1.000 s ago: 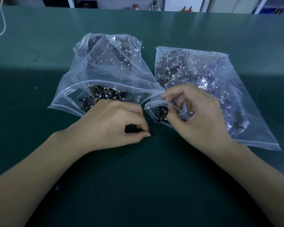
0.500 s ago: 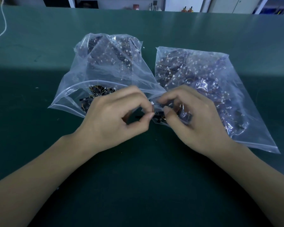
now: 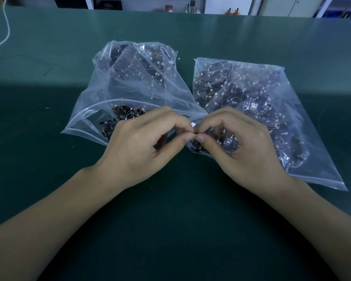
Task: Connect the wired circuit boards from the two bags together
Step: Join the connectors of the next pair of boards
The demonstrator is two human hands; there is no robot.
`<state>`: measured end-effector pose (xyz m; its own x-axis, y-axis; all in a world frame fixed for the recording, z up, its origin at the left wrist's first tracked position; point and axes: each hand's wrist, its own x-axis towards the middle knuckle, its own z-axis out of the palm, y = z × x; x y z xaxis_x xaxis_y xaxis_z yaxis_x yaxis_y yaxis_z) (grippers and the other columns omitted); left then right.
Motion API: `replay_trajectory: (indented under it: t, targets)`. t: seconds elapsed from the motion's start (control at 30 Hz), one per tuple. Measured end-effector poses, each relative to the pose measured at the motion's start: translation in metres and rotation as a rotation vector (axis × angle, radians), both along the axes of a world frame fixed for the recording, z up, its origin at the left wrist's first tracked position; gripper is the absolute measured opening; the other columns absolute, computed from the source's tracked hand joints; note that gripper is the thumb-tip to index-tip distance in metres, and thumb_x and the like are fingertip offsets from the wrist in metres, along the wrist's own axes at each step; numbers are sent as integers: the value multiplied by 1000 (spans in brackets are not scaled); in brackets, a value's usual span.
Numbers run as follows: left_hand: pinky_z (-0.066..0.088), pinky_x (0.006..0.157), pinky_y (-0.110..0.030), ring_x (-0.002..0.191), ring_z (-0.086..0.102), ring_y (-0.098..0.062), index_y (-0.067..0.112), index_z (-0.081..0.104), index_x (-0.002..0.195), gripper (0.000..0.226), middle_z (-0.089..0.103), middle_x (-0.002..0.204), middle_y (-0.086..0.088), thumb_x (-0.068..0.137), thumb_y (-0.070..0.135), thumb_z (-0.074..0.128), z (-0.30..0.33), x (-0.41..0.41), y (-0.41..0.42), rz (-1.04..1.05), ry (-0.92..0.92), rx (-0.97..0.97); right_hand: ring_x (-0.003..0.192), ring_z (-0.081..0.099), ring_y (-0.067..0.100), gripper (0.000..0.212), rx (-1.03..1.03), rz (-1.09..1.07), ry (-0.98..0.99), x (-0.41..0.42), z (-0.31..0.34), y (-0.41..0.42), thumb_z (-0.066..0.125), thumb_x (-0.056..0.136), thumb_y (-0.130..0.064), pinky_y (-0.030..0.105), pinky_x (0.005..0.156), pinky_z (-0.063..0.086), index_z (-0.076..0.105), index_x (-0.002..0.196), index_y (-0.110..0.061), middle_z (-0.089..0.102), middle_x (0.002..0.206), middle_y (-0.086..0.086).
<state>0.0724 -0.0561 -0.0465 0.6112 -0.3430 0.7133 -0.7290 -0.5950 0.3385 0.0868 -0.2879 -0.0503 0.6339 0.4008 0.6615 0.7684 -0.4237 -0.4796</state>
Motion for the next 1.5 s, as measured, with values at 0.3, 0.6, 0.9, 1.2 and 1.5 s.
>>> replay_trajectory:
  t: [0.3, 0.6, 0.9, 1.2, 1.5]
  targets:
    - [47, 54, -36, 67, 56, -10, 18, 74, 96, 12, 61, 91, 16, 103, 27, 75, 0, 2, 1, 75, -31, -37, 76, 59, 12, 7, 33, -38, 5, 0, 0, 0, 74, 100, -17, 17, 77, 44, 71, 99, -11, 67, 95, -9]
    - [48, 54, -34, 68, 57, -10, 15, 78, 96, 16, 68, 96, 8, 104, 28, 74, 0, 2, 1, 48, -55, -34, 76, 58, 15, 9, 34, -51, 5, 0, 0, -1, 75, 99, -19, 21, 76, 46, 72, 97, -10, 69, 94, -4]
    - [47, 56, -30, 69, 57, -9, 14, 78, 95, 17, 67, 95, 9, 103, 28, 75, 1, 2, 1, 48, -27, -39, 75, 57, 14, 8, 26, -41, -10, 1, -1, -1, 75, 99, -17, 16, 77, 42, 71, 96, -10, 67, 93, -5]
    - [44, 57, -26, 69, 56, -9, 14, 78, 94, 18, 66, 95, 10, 104, 29, 73, 2, 1, 0, 47, -17, -37, 74, 55, 5, 8, 10, -65, -20, 1, 0, 0, 79, 98, -15, 11, 76, 39, 71, 97, -12, 56, 90, -30]
    - [49, 65, -28, 74, 62, -13, 8, 79, 107, 11, 70, 94, 1, 105, 15, 71, 1, 1, 0, 46, -37, -104, 77, 60, 9, 14, 0, -100, 13, 1, -1, 0, 77, 98, -23, 12, 76, 42, 70, 109, -18, 60, 95, -28]
